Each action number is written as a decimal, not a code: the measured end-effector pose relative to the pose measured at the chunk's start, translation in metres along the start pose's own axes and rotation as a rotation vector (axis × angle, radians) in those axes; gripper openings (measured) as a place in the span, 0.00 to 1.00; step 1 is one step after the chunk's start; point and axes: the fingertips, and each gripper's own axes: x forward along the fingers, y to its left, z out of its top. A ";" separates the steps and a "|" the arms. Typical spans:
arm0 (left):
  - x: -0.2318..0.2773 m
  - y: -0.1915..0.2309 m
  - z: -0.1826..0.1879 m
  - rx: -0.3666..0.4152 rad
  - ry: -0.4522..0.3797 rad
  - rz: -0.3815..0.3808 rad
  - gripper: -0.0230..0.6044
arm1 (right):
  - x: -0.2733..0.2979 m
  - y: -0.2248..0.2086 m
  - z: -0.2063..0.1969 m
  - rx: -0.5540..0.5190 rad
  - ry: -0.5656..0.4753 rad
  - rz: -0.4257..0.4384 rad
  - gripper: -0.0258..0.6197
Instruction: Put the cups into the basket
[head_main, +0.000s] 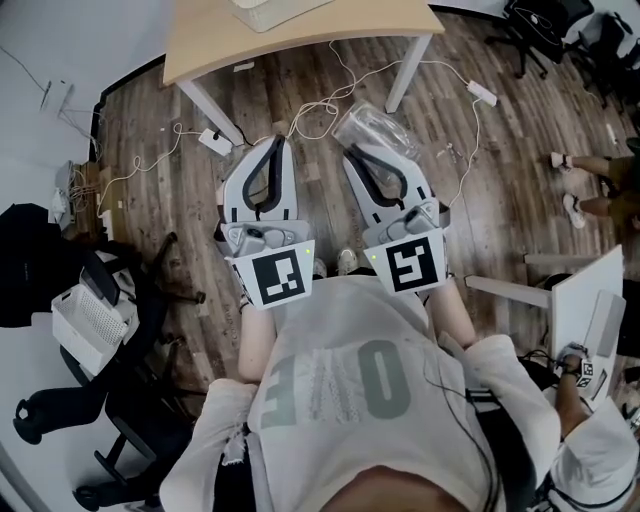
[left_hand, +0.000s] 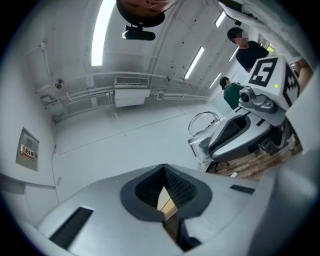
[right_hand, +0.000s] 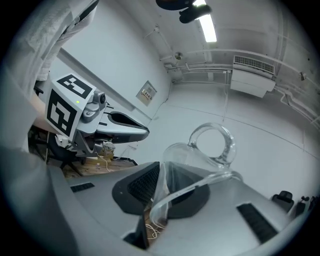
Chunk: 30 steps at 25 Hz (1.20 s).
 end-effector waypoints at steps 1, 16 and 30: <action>0.002 0.001 0.001 0.004 -0.001 0.006 0.05 | 0.001 -0.003 -0.001 0.001 -0.004 0.001 0.09; 0.027 0.016 -0.022 0.021 0.078 0.117 0.05 | 0.024 -0.040 -0.045 0.049 -0.017 0.024 0.09; 0.144 0.065 -0.081 -0.023 0.035 0.129 0.05 | 0.137 -0.089 -0.070 0.029 0.035 0.036 0.09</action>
